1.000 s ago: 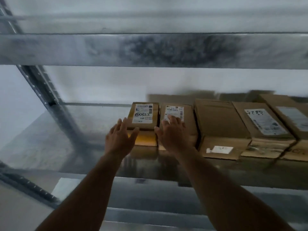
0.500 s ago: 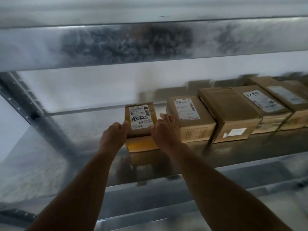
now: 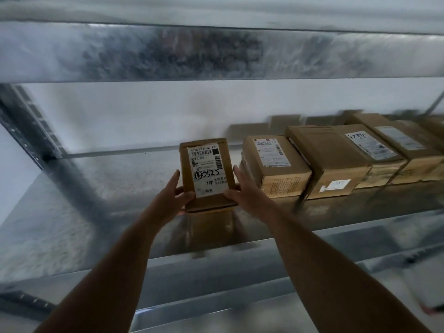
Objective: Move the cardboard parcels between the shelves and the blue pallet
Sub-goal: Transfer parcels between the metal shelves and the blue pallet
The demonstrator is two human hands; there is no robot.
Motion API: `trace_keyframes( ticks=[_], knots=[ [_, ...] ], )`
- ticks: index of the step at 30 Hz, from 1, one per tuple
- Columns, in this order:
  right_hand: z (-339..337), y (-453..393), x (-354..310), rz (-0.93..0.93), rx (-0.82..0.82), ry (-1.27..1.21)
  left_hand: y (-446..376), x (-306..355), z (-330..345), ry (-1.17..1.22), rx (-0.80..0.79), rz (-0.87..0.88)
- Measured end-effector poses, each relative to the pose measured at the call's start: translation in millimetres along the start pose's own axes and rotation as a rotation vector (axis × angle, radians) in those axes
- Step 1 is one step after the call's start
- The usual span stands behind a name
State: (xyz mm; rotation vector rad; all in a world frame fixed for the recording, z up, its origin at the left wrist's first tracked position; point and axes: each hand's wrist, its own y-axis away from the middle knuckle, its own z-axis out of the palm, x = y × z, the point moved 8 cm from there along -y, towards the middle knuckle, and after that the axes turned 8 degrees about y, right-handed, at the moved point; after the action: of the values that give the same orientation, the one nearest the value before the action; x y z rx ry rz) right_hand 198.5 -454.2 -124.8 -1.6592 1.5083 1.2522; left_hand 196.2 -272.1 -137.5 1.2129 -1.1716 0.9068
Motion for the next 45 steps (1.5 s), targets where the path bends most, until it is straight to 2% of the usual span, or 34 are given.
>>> trace_keyframes(
  ticks=[5,11,14,24,32,35,39,45],
  knots=[
    [3,26,-3,-0.091,-0.001,0.009,29,9,19,-0.11,-0.022,0.176],
    [-7,77,3,-0.226,0.012,0.02,75,11,47,-0.187,0.001,0.251],
    [-22,110,16,-0.237,0.038,0.03,99,11,76,-0.194,-0.009,0.281],
    [-117,222,50,-0.288,0.184,0.122,148,29,211,-0.261,-0.074,0.387],
    [-200,309,96,-0.305,0.342,0.09,168,31,329,-0.279,-0.178,0.42],
    [-228,338,116,-0.287,0.399,0.097,172,30,370,-0.282,-0.223,0.431],
    [-265,375,147,-0.256,0.467,-0.032,177,32,427,-0.255,-0.297,0.44],
    [-316,421,189,-0.144,0.665,-0.027,179,40,507,-0.304,-0.402,0.465]
  ],
)
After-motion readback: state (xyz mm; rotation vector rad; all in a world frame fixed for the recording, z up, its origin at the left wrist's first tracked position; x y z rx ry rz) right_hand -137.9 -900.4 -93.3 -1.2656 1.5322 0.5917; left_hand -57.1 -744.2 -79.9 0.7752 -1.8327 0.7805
